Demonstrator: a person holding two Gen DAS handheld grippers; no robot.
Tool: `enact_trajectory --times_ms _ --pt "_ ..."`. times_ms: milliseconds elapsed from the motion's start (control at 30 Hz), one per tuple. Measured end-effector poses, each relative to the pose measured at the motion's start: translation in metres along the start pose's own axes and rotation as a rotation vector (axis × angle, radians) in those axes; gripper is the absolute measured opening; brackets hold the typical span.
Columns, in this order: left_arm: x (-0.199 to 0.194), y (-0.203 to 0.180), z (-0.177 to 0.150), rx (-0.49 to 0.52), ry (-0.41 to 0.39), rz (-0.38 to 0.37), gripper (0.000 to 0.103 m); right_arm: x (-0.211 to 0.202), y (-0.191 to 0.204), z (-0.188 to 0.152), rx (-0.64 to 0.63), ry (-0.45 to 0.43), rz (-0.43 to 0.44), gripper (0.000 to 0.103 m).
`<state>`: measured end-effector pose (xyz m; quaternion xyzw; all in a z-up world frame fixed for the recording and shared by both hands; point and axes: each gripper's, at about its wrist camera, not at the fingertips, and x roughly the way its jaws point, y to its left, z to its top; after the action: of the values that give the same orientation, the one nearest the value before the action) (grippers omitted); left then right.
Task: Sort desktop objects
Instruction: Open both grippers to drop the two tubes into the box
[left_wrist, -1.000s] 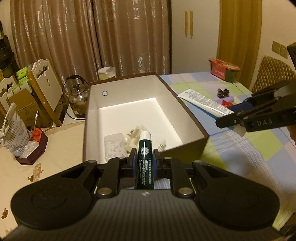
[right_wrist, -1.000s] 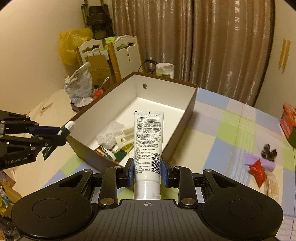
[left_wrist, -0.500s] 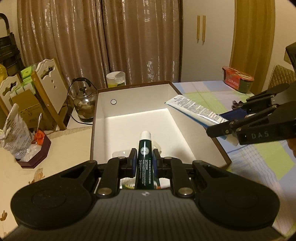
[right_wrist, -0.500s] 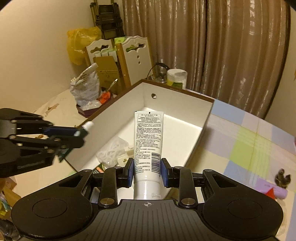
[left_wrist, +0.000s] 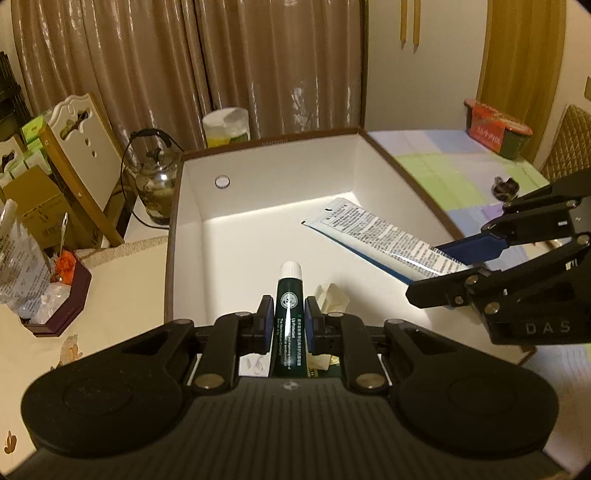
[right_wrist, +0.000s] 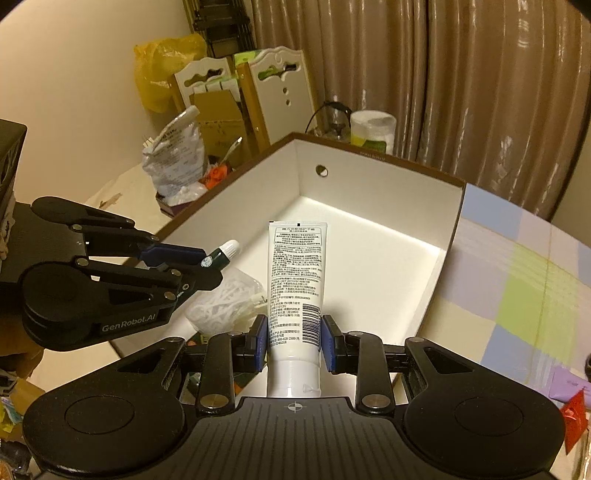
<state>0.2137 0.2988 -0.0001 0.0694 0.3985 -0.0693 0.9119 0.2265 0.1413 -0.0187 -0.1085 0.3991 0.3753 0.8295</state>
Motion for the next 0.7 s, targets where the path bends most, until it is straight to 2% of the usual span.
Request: enact_trajectory --times_ms 233,700 --pt "0.015 0.004 -0.004 -0.007 0.026 -0.006 0.014 0.02 -0.006 0.0 -0.009 0.04 -0.002 0.029" --pt "0.002 0.01 -0.006 -0.036 -0.003 -0.005 0.015 0.042 0.002 -0.01 -0.041 0.109 -0.018 0.029"
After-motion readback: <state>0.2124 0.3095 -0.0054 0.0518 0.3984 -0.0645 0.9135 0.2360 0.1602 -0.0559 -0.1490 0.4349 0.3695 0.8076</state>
